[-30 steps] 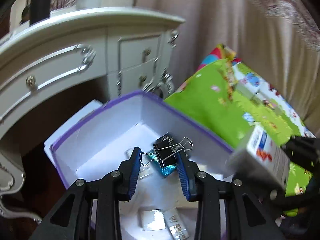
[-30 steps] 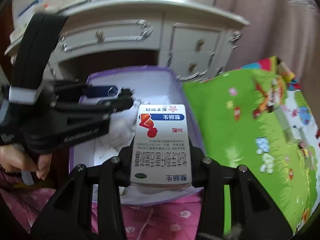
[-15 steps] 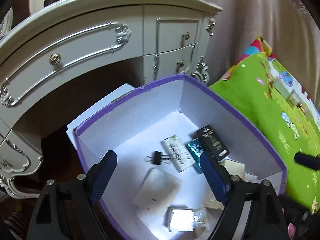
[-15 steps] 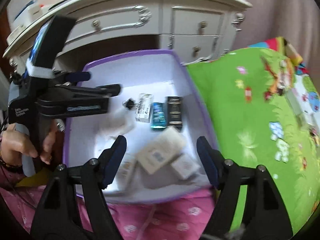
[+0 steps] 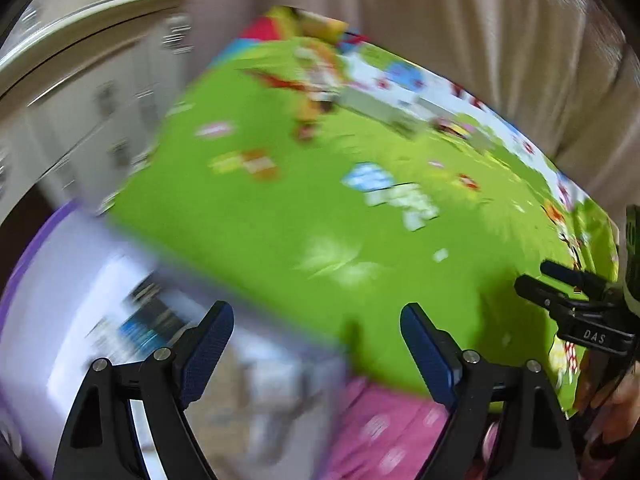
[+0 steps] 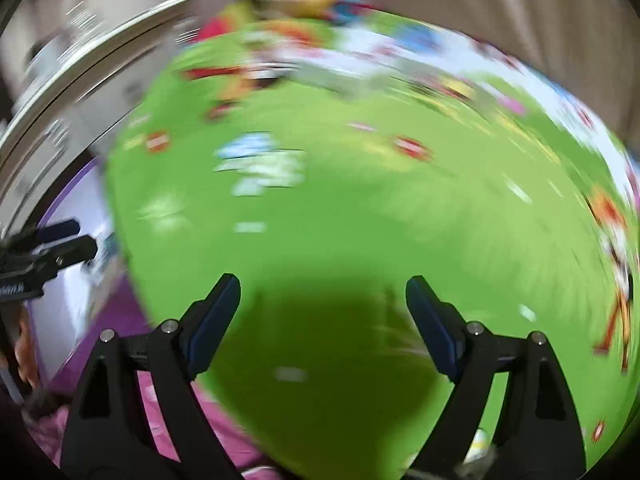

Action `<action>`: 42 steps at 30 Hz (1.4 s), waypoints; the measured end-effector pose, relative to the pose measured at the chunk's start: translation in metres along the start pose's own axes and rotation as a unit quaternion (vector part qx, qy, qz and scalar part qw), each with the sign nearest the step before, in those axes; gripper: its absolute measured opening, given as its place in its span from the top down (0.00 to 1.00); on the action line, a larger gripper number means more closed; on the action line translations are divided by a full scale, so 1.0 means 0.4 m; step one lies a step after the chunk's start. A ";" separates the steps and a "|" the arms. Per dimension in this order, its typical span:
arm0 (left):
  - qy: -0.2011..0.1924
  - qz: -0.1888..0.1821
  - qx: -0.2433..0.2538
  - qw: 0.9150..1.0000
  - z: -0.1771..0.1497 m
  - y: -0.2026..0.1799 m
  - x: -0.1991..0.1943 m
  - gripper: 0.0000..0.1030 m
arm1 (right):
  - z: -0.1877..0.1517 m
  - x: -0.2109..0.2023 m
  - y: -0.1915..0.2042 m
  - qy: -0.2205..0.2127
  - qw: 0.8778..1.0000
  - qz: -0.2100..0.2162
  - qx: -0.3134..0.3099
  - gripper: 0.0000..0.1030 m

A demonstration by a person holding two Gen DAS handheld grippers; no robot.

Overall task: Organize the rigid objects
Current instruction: 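Move both open tools back over the mat, then grasp the white barcode medicine box on the mat with the left tool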

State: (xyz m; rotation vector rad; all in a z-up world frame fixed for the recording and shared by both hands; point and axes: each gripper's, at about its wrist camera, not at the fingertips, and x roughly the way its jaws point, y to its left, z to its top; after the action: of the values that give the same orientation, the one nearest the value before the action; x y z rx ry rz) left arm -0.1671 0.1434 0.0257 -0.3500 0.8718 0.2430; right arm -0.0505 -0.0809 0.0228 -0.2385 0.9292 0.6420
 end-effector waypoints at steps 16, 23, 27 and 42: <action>-0.005 0.026 0.173 0.985 0.496 -0.353 0.507 0.18 | -0.037 -0.004 -0.180 -0.055 0.997 -0.013 0.058 0.15; 0.005 -0.085 0.169 0.982 0.441 -0.404 0.469 0.25 | -0.028 -0.001 -0.188 -0.054 0.998 -0.005 0.043 0.15; 0.008 -0.061 0.137 0.989 0.463 -0.395 0.517 0.16 | 0.002 0.009 -0.218 -0.054 0.997 -0.016 0.054 0.15; -0.026 -0.057 0.058 0.996 0.292 -0.260 0.365 0.60 | 0.102 0.111 -0.326 -0.011 0.999 -0.027 0.025 0.15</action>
State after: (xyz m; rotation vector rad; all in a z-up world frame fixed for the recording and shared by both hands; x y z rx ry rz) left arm 0.0417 0.1037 0.0016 -0.2836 0.8079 0.0956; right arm 0.0750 -0.1471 0.0011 -0.2111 0.9133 0.5701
